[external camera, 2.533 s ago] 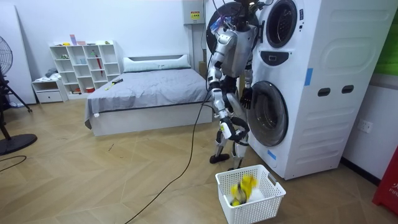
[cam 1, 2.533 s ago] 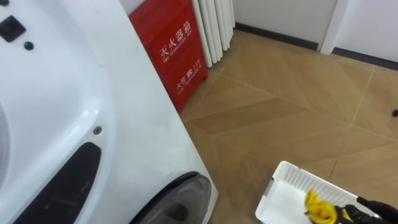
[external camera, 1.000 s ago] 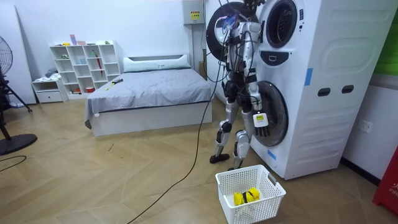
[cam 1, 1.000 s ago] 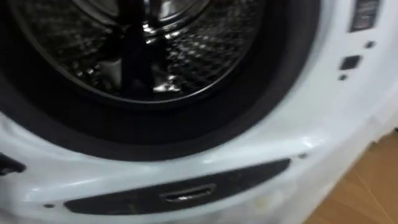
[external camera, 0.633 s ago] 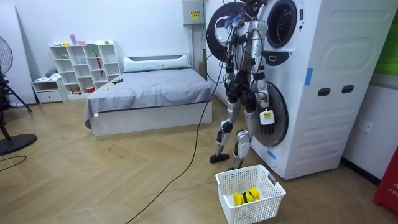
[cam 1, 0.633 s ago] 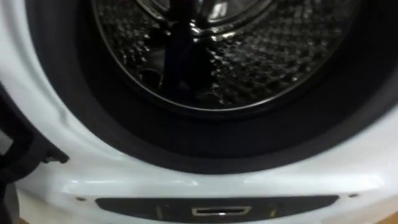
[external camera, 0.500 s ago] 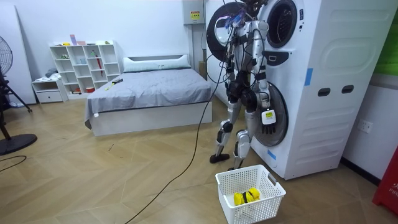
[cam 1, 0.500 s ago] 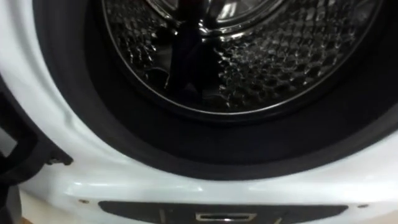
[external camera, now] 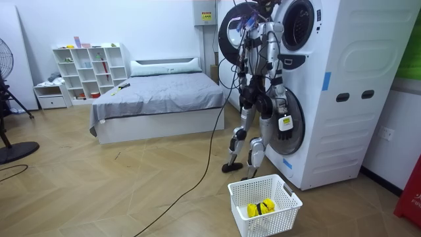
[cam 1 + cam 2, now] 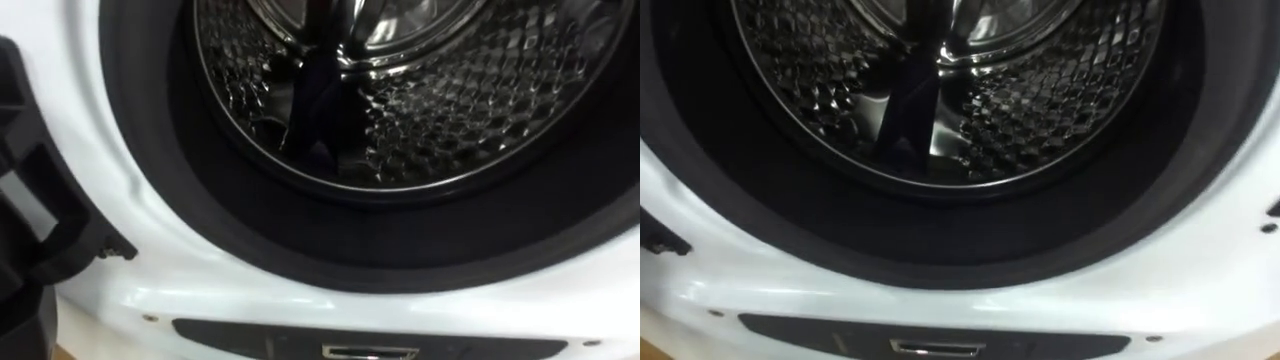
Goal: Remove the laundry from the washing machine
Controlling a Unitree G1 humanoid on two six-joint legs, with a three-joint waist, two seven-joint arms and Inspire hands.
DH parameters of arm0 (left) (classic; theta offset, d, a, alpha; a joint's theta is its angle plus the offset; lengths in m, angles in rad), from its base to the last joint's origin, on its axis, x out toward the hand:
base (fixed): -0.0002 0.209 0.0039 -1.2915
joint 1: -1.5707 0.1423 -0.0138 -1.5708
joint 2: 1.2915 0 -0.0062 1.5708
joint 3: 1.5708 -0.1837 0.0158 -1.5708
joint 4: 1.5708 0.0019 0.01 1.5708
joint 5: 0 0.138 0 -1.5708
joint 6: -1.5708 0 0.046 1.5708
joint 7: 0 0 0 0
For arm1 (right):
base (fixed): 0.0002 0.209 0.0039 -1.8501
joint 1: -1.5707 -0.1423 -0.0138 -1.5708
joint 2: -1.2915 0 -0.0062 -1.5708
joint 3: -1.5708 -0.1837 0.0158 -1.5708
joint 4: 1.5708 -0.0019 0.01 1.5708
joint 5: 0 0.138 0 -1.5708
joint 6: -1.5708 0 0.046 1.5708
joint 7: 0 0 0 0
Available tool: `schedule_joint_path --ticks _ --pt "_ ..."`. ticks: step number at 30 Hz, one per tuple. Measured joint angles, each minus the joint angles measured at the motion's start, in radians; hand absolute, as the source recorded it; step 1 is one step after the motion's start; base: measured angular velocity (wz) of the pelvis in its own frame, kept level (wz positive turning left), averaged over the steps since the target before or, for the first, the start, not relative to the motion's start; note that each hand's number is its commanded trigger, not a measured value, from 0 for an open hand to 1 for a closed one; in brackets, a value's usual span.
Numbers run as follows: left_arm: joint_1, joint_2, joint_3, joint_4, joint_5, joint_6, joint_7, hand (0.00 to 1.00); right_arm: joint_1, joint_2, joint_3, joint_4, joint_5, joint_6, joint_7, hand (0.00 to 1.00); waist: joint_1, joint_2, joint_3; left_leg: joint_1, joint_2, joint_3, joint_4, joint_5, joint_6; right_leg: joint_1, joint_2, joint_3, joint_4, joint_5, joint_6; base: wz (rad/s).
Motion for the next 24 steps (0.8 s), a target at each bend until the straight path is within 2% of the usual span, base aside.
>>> schedule_joint_path --ticks 3,6,10,13,15,16,17,18,19,20,21,22,24 --pt "0.009 0.0 0.0 0.001 0.0 0.0 0.0 0.0 -0.001 -0.001 -0.003 0.001 0.0 0.0 0.002 0.0 -0.001 0.003 -0.0011 0.003 0.001 0.0 0.002 0.0 0.0 0.002 0.001 0.001 0.004 0.0 0.0 0.0" --pt "0.012 0.001 0.0 0.009 -0.007 0.0 0.002 0.0 -0.001 -0.002 -0.005 0.002 0.001 0.001 0.011 0.0 -0.001 0.007 0.0019 0.007 0.003 0.002 0.017 -0.002 -0.003 0.012 0.001 -0.001 0.009 -0.001 -0.001 0.04" --pt "0.015 0.009 0.023 0.01 0.005 0.001 -0.001 0.0 -0.009 -0.002 -0.018 -0.002 -0.017 0.022 0.026 0.0 0.008 0.0 0.0003 -0.021 0.017 0.021 0.086 -0.024 -0.038 -0.027 0.002 0.005 0.083 -0.032 -0.022 -0.09" --pt "0.028 0.016 0.045 0.006 0.056 0.003 -0.005 0.0 -0.017 -0.002 -0.03 -0.009 -0.075 0.028 0.031 0.0 0.021 -0.008 -0.0033 -0.098 0.035 0.01 0.242 -0.03 -0.047 -0.05 0.008 0.003 0.114 -0.035 -0.045 -0.25" --pt "0.032 0.015 0.047 -0.012 0.094 0.018 -0.02 0.0 -0.022 -0.005 -0.05 -0.014 -0.102 0.026 0.029 0.0 0.015 0.0 -0.0071 -0.178 0.055 -0.043 0.388 -0.03 -0.049 -0.063 0.018 -0.009 0.09 -0.026 -0.074 -0.06" --pt "0.029 0.014 0.046 -0.02 0.101 0.022 -0.022 0.0 -0.02 -0.007 -0.061 -0.014 -0.111 0.024 0.029 0.0 0.012 0.002 -0.0082 -0.202 0.065 -0.049 0.448 -0.029 -0.051 -0.069 0.022 -0.015 0.091 -0.027 -0.083 -0.18" --pt "0.039 0.004 0.043 -0.039 0.103 0.024 -0.023 0.0 -0.024 -0.019 -0.061 -0.012 -0.114 0.023 0.025 0.0 0.014 0.018 -0.003 -0.239 0.096 -0.048 0.633 -0.008 -0.051 -0.072 0.04 -0.013 0.099 -0.034 -0.106 -0.22" --pt "0.045 -0.008 0.037 -0.039 0.103 0.028 -0.023 0.0 -0.022 -0.024 -0.062 -0.016 -0.109 0.02 0.017 0.0 0.003 0.04 -0.0079 -0.233 0.115 -0.047 0.773 0.037 -0.049 -0.069 0.053 -0.016 0.114 -0.042 -0.116 -0.13" --pt "0.044 -0.01 0.035 -0.039 0.104 0.028 -0.024 0.0 -0.023 -0.023 -0.067 -0.017 -0.101 0.02 0.014 0.0 -0.007 0.045 -0.0062 -0.221 0.119 -0.047 0.81 0.059 -0.053 -0.069 0.054 -0.025 0.124 -0.047 -0.12 0.17" --pt "0.036 -0.001 0.012 -0.037 0.111 0.032 -0.023 0.0 -0.025 -0.019 -0.071 -0.02 -0.081 0.019 0.011 0.0 -0.031 0.043 -0.0042 -0.186 0.119 -0.049 0.833 0.092 -0.067 -0.083 0.053 -0.03 0.152 -0.053 -0.117 0.26" --pt "0.024 0.004 0.007 -0.041 0.112 0.035 -0.024 0.0 -0.027 -0.018 -0.072 -0.03 -0.078 0.016 0.01 0.0 -0.042 0.044 -0.004 -0.152 0.12 -0.057 0.826 0.108 -0.088 -0.102 0.054 -0.041 0.17 -0.056 -0.12 0.27" --pt "0.015 0.006 0.004 -0.046 0.113 0.037 -0.024 0.0 -0.027 -0.019 -0.073 -0.036 -0.077 0.015 0.01 0.0 -0.05 0.044 -0.0032 -0.14 0.119 -0.065 0.815 0.109 -0.095 -0.111 0.053 -0.052 0.179 -0.055 -0.121 0.33" --pt "-0.042 0.01 -0.025 -0.054 0.112 0.039 -0.028 0.0 -0.024 -0.02 -0.079 -0.045 -0.071 0.005 0.008 0.0 -0.06 0.047 0.0036 -0.074 0.116 -0.089 0.691 0.104 -0.1 -0.161 0.053 -0.088 0.211 -0.053 -0.126 0.4"
